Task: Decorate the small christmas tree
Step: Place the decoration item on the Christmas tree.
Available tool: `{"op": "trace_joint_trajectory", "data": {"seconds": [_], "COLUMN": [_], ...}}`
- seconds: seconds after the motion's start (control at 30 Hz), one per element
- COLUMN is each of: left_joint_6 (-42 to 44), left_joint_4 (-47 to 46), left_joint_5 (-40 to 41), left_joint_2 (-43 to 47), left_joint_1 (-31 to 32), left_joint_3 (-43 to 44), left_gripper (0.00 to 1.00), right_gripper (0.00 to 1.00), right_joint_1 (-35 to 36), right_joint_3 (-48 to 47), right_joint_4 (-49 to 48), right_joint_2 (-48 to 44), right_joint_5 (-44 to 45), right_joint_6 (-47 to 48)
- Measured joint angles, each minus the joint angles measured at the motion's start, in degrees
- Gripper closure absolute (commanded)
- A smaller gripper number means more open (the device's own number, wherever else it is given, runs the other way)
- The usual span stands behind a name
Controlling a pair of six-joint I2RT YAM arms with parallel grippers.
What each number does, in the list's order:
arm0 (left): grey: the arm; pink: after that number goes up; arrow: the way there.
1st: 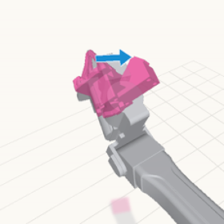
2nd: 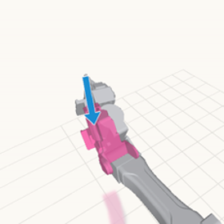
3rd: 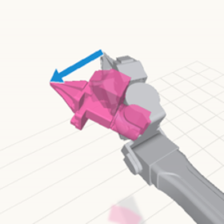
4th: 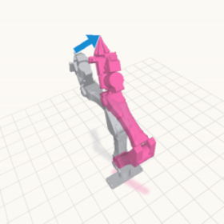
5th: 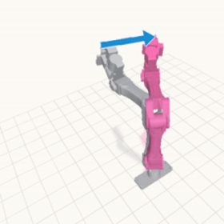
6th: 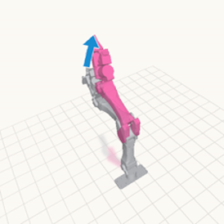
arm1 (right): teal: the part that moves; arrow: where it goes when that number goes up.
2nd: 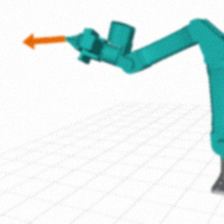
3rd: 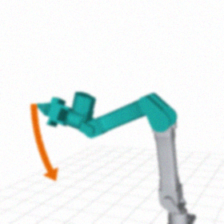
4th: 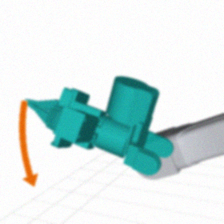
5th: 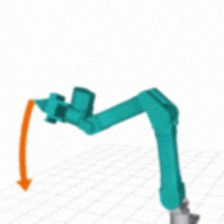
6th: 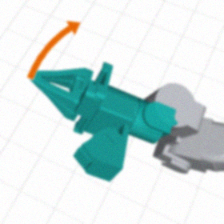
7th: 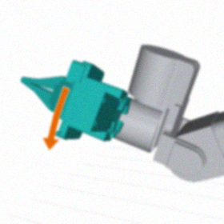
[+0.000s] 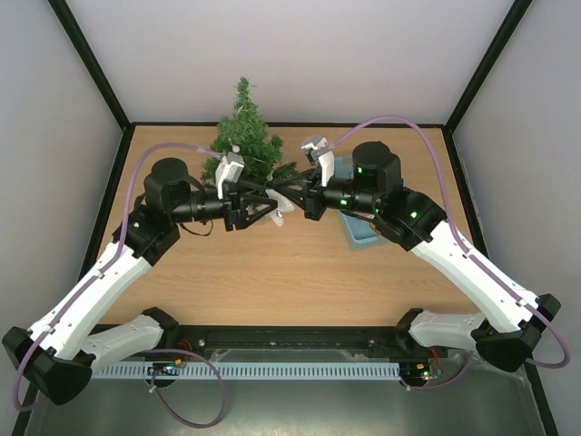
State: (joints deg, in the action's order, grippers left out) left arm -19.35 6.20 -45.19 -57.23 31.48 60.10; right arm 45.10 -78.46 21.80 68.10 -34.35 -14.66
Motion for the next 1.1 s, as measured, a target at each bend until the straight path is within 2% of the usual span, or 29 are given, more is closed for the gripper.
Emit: {"op": "trace_joint_trajectory", "data": {"seconds": [0.1, 0.27, 0.47, 0.7, 0.87, 1.03, 1.1], "left_joint_6": [0.7, 1.8, 2.7, 2.3, 2.2, 0.5, -0.8], "left_joint_4": [-0.1, -0.3, -1.3, -3.9, -3.9, -3.7, -3.7], "left_joint_5": [-1.1, -1.8, -2.6, -3.5, -3.7, -4.0, -4.5], "left_joint_2": [-0.4, -0.7, -0.7, 0.7, 1.2, 2.3, 2.8], "left_joint_1": [0.1, 0.1, 0.1, 0.1, 0.1, 0.1, 0.1], "left_joint_3": [0.0, 0.0, 0.0, -1.7, -2.6, -3.6, -3.9], "left_gripper": [0.52, 0.77, 0.97, 0.98, 0.98, 0.98, 0.98], "right_gripper": [0.98, 0.98, 0.98, 0.96, 0.71, 0.63, 0.63], "right_joint_1": [0.3, 0.3, 0.3, 0.3, 0.3, 0.3, 0.3], "right_joint_3": [0.2, 0.4, 1.0, 2.0, 4.0, 12.3, 16.4], "right_joint_4": [-2.2, -4.4, -5.3, -5.6, -5.3, -6.7, -8.5], "right_joint_2": [-0.7, -1.8, -1.9, -2.0, -4.0, -11.8, -15.6], "right_joint_5": [-2.1, -4.2, -4.8, -4.5, -1.6, 1.0, 1.1], "right_joint_6": [-1.1, -2.0, -2.3, -2.3, 0.1, 8.5, 13.2]}}
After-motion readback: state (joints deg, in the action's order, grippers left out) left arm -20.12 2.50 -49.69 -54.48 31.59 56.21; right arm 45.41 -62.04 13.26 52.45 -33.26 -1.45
